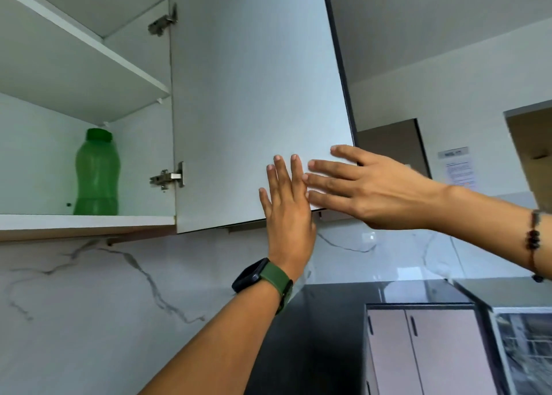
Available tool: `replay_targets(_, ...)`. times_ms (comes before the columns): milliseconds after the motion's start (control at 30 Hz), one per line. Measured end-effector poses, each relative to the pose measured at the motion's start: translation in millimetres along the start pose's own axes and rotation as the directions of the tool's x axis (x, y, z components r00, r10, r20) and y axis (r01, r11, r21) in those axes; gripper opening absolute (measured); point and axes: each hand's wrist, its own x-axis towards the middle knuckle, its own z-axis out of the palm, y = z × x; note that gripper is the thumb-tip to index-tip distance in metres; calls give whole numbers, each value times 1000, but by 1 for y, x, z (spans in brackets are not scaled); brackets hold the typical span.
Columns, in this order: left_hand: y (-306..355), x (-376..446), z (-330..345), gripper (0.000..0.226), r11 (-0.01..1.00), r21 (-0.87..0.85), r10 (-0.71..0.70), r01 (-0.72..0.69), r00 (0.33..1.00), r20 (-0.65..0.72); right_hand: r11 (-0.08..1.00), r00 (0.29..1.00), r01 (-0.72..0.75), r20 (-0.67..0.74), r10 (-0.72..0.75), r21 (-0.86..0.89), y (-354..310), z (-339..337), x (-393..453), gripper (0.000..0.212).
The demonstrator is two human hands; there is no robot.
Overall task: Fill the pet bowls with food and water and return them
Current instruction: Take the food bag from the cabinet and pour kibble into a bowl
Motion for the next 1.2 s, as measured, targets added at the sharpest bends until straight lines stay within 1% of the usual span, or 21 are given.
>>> replay_targets(33,2,3,8,90,1000,9,-13,13,1000,20,1000,999,-21,42,22,-14,-3,8,-5,46)
replay_targets(100,6,7,20,86,998,64,-27,24,999,45,996,995,-76,65,78,-37,-13,23,-14,48)
replay_targets(133,7,9,27,83,996,87,-30,25,998,54,993,990,-111,79,113,-32,-17,31,-19,51)
replay_targets(200,8,12,40,80,990,137,-36,28,997,62,984,980,-170,94,174,-46,-24,46,-24,65)
replay_targets(233,8,14,45,80,988,152,-37,28,998,56,979,975,-198,89,202,-47,-26,56,-26,67)
replay_targets(300,5,16,56,82,987,158,-25,22,999,22,969,968,-240,67,243,-56,-31,73,-29,58)
replay_targets(367,3,19,66,83,985,174,-20,19,1000,0,957,957,-288,30,288,-25,-34,87,-32,49)
replay_targets(433,1,21,79,88,978,206,-14,18,1000,-21,947,947,-321,9,321,12,-36,96,-33,51)
replay_targets(467,0,22,85,93,974,225,-6,20,998,-65,944,945,-328,12,327,24,-36,101,-34,53)
replay_targets(533,-2,24,95,101,960,278,-11,38,995,-99,941,942,-337,15,336,42,-37,110,-35,55)
replay_targets(667,-9,27,110,102,942,334,34,-10,997,-66,925,927,-374,27,373,69,-39,131,-38,55)
replay_targets(767,-17,28,114,107,924,380,45,-36,999,-15,914,918,-395,-5,397,91,-43,145,-40,51)
replay_targets(900,-35,27,109,111,924,365,113,-115,993,27,886,885,-454,-64,461,94,-49,150,-36,59)
replay_targets(967,-42,26,103,106,925,346,142,-156,988,66,868,865,-489,-81,495,89,-56,152,-32,61)
replay_targets(1000,-47,24,101,103,922,342,152,-180,983,107,857,854,-508,-79,514,92,-61,153,-29,59)
replay_targets(1033,-53,22,98,100,915,344,169,-211,974,149,841,841,-530,-65,538,106,-66,152,-26,57)
replay_targets(1100,-64,17,87,97,910,345,180,-230,969,169,811,817,-565,-34,576,151,-78,148,-15,55)
replay_targets(1200,-83,6,65,95,908,375,117,-186,973,201,800,834,-527,-8,552,286,-92,137,14,53)
